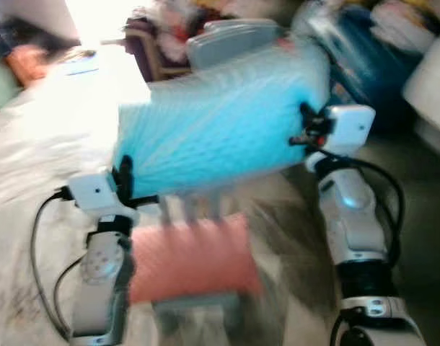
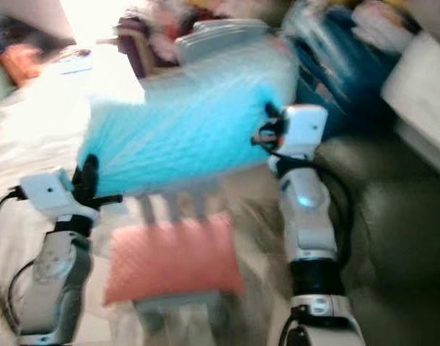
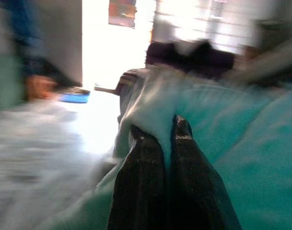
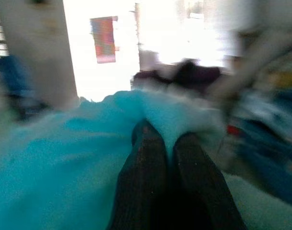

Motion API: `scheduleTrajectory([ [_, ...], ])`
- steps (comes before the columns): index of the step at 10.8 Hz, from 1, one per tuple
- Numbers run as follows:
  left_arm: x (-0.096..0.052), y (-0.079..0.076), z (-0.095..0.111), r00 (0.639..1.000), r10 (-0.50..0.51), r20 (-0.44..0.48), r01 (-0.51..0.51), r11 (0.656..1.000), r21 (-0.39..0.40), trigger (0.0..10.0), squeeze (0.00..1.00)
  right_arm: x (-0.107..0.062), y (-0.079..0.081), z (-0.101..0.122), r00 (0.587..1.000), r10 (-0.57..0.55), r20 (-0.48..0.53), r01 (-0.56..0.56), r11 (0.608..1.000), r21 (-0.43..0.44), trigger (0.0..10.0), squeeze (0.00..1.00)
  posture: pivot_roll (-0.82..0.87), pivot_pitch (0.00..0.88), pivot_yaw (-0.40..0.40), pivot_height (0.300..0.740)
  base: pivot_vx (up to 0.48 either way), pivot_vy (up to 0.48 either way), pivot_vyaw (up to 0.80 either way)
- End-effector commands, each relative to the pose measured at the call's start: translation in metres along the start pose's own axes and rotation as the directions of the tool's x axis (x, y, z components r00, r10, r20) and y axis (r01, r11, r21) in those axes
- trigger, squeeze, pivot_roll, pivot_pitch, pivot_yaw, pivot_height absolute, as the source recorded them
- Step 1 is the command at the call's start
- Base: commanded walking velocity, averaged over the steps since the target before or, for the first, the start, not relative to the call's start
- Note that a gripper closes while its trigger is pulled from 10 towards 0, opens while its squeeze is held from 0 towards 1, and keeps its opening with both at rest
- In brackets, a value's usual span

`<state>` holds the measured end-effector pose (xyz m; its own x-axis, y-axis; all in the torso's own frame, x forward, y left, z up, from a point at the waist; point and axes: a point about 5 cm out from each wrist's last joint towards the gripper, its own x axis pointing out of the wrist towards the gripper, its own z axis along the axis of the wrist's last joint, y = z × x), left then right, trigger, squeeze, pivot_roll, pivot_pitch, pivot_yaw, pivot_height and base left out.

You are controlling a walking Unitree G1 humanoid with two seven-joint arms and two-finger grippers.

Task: Move the pillow to the sofa

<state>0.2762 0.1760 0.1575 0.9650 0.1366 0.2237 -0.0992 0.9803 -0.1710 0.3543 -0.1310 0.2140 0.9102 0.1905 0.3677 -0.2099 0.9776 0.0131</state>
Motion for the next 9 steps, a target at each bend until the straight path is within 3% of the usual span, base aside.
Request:
scheduleTrajectory([
  [1,-0.004,0.017,-0.001,0.998,0.059,-0.007,-0.059,0.998,0.027,0.0,0.00,0.007,0.022,0.009,0.996,0.078,0.041,-0.078,0.997,0.006,0.0,0.00,-0.18,0.000,0.056,0.740,0.000,0.000,0.00],
  [4,-0.004,0.015,-0.006,0.997,0.064,-0.035,-0.064,0.998,0.025,0.0,0.00,0.008,0.021,0.009,0.996,0.081,0.042,-0.081,0.997,0.006,0.0,0.00,-0.18,0.000,0.053,0.740,0.000,0.000,0.00],
  [5,-0.005,0.015,-0.007,0.997,0.065,-0.041,-0.064,0.998,0.023,1.0,0.00,0.009,0.022,0.009,0.996,0.083,0.043,-0.083,0.997,0.007,0.0,0.00,-0.18,0.000,0.053,0.740,0.000,0.000,0.00],
  [6,-0.005,0.015,-0.009,0.996,0.072,-0.059,-0.071,0.997,0.025,1.1,0.00,0.009,0.022,0.009,0.996,0.084,0.043,-0.084,0.996,0.007,0.0,0.00,-0.18,0.000,0.052,0.740,0.000,0.000,0.00],
  [7,-0.006,0.015,-0.011,0.995,0.070,-0.070,-0.069,0.997,0.025,3.0,0.00,0.008,0.022,0.009,0.995,0.085,0.042,-0.085,0.996,0.005,0.0,0.00,-0.18,0.000,0.051,0.740,0.000,0.000,0.00],
  [8,-0.006,0.014,-0.015,0.992,0.074,-0.107,-0.071,0.997,0.028,10.0,0.00,0.007,0.021,0.009,0.996,0.085,0.040,-0.085,0.996,0.005,0.0,0.00,-0.18,0.000,0.050,0.740,0.000,0.000,0.00],
  [9,-0.006,0.018,-0.017,0.986,0.105,-0.127,-0.099,0.994,0.048,10.0,0.00,0.006,0.020,0.008,0.996,0.084,0.037,-0.084,0.996,0.003,0.0,0.00,-0.18,0.000,0.050,0.740,0.000,0.000,0.00],
])
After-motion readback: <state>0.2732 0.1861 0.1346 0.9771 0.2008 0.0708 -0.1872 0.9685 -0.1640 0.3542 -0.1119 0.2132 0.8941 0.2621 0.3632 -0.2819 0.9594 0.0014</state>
